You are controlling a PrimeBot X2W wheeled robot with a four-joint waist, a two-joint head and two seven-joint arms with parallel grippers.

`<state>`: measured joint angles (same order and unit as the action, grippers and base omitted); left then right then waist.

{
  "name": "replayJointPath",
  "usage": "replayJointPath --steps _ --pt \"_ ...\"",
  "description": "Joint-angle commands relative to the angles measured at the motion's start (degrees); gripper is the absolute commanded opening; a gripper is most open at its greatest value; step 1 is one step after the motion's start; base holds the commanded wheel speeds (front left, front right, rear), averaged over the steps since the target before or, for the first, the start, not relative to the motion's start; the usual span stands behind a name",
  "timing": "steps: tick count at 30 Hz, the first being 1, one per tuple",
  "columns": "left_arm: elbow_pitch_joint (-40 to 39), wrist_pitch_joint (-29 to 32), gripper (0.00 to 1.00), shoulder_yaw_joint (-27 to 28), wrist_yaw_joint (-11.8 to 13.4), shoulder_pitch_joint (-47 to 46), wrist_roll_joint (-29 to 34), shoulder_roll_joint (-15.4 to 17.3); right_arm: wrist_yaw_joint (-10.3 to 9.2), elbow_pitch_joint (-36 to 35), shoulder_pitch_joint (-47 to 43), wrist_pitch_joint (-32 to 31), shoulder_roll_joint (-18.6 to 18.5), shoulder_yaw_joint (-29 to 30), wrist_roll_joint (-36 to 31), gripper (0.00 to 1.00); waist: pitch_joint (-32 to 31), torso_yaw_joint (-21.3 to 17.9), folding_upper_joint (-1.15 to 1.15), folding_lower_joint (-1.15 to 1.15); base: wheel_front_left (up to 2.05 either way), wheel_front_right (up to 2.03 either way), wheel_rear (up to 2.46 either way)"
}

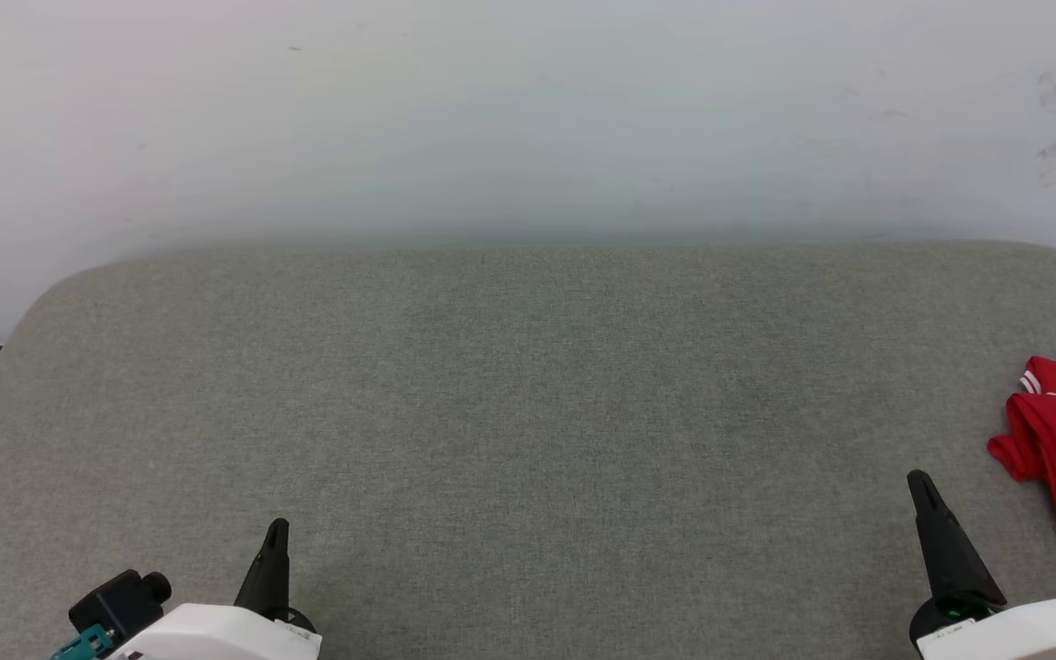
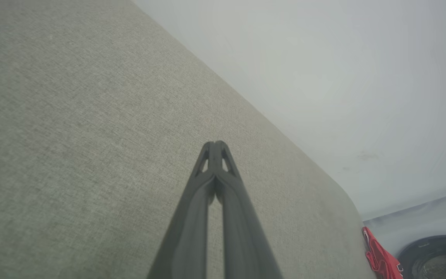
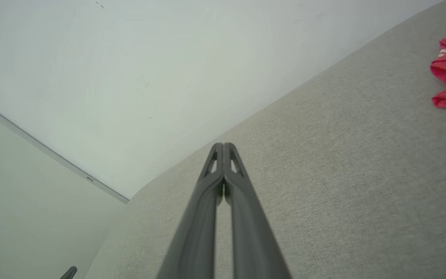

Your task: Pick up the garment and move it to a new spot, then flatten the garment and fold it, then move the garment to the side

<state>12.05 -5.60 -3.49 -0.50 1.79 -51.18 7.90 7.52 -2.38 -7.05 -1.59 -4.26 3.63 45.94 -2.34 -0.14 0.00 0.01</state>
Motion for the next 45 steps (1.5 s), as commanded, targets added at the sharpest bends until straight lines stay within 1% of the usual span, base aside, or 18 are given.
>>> replayJointPath --steps 1,25,45 --pt "-0.5 0.5 0.0 0.5 -0.5 -1.7 -1.5 -0.1 -0.01 0.0 1.5 -0.1 -0.6 0.0 2.0 0.0 0.0 0.0 0.0 0.0 0.0 0.0 0.0" --pt "0.4 4.8 0.0 4.0 -2.9 -4.2 -15.8 -1.9 -0.02 5.8 5.9 -0.9 -0.7 -0.1 19.0 0.0 0.7 0.0 0.0 -0.01 0.0 0.0 0.0" --pt "1.0 7.5 0.0 6.3 -4.5 -5.8 -25.1 -3.1 -0.02 9.7 8.8 -1.7 -0.7 0.1 29.8 0.0 1.3 0.1 0.0 -0.01 0.0 0.0 0.0"
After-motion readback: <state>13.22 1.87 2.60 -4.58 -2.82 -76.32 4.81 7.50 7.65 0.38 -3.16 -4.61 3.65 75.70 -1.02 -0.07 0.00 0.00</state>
